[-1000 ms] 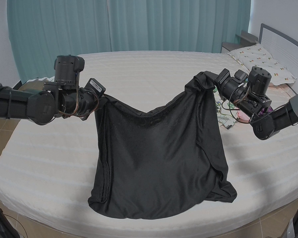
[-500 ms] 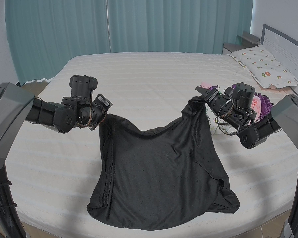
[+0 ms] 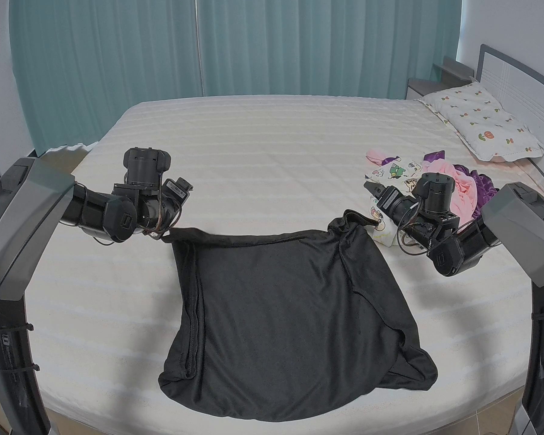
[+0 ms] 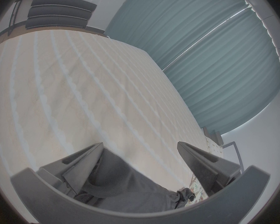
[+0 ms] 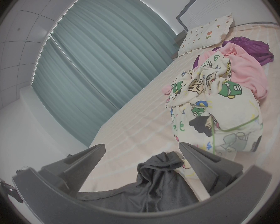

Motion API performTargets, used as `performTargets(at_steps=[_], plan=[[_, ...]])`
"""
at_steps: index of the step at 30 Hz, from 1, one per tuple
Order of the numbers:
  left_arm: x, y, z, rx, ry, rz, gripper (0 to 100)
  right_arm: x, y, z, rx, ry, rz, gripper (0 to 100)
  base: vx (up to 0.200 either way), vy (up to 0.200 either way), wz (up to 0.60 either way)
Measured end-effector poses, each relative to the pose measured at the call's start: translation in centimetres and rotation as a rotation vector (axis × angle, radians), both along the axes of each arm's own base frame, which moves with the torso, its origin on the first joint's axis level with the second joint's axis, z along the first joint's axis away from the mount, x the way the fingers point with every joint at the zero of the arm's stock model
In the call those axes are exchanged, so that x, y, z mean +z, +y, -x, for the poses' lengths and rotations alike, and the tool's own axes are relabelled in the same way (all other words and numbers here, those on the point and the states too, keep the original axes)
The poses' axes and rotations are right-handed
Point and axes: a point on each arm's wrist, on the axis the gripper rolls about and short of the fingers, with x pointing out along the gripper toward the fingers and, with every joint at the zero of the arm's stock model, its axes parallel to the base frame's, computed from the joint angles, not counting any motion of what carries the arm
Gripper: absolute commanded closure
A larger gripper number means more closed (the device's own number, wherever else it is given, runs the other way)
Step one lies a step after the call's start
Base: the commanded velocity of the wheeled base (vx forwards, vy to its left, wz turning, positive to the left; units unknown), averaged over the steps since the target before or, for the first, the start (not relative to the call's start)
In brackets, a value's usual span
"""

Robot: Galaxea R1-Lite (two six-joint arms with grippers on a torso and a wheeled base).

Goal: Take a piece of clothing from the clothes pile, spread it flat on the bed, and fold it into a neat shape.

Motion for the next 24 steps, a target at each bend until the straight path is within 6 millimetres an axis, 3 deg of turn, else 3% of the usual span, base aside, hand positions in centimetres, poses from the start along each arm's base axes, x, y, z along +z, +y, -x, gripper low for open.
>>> performTargets(at_steps=[8,13,17,24], plan=[[2.8,1.2,-0.6,-0.029,-0.034,0.016,0,-0.5,1.1,1.8,0.044,0.041,0.048,0,0.000,0.000,0.00],[3.3,1.5,-0.5,-0.027,0.011,0.013,0,-1.2,1.9,3.2,0.082,0.077,0.092,0,0.000,0.000,0.00],[2.9,1.6,0.1,-0.028,0.038,0.014,0,-1.4,2.3,4.0,0.109,0.088,0.136,0,0.000,0.000,0.00],[0.9,2.2,3.2,-0.059,0.136,0.037,0,-2.3,3.5,5.4,0.165,0.133,0.238,0,0.000,0.000,0.00]])
